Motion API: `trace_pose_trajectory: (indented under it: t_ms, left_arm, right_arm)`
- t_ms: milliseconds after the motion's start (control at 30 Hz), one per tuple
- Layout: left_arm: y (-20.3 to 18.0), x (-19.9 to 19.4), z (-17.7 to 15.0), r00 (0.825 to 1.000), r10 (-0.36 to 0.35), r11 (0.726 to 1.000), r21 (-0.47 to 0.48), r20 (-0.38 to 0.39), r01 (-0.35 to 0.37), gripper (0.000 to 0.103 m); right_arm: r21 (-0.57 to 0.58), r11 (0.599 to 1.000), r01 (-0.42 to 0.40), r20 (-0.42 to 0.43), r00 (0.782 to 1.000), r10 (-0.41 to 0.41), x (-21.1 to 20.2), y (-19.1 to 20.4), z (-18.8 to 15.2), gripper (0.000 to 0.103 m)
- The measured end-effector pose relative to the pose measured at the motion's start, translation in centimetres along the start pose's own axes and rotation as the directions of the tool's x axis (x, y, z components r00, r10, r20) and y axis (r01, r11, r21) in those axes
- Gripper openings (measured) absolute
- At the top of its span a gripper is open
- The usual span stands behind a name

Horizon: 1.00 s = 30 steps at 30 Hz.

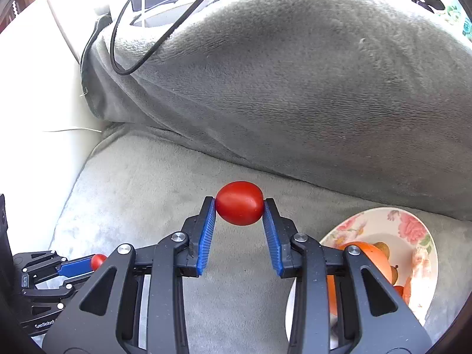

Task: Organize fruits
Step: 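Carry both red cherry tomatoes over the plate with both grippers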

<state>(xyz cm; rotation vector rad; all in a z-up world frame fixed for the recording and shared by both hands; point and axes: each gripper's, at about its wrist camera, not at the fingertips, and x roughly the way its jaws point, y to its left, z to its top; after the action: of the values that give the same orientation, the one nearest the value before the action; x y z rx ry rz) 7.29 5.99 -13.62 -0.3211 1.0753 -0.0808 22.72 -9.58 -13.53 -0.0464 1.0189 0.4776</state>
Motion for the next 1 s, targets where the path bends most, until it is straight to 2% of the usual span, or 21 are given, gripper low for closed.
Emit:
trace_pose_trajectory:
  t_ms: [433,1000]
  left_arm:
    - [-5.2,-0.3,0.3,0.997,-0.071,0.992,0.104,-0.008,0.072,0.023]
    - [-12.9,2.4,0.3,0.985,-0.16,0.958,0.231,-0.072,0.172,0.023]
  right_arm:
    - [0.09,0.995,0.043,0.049,0.998,-0.048,-6.3,-4.9,-2.7,0.034]
    - [0.206,0.969,0.136,0.065,0.986,-0.152,-11.3,-12.0,-5.2,0.034]
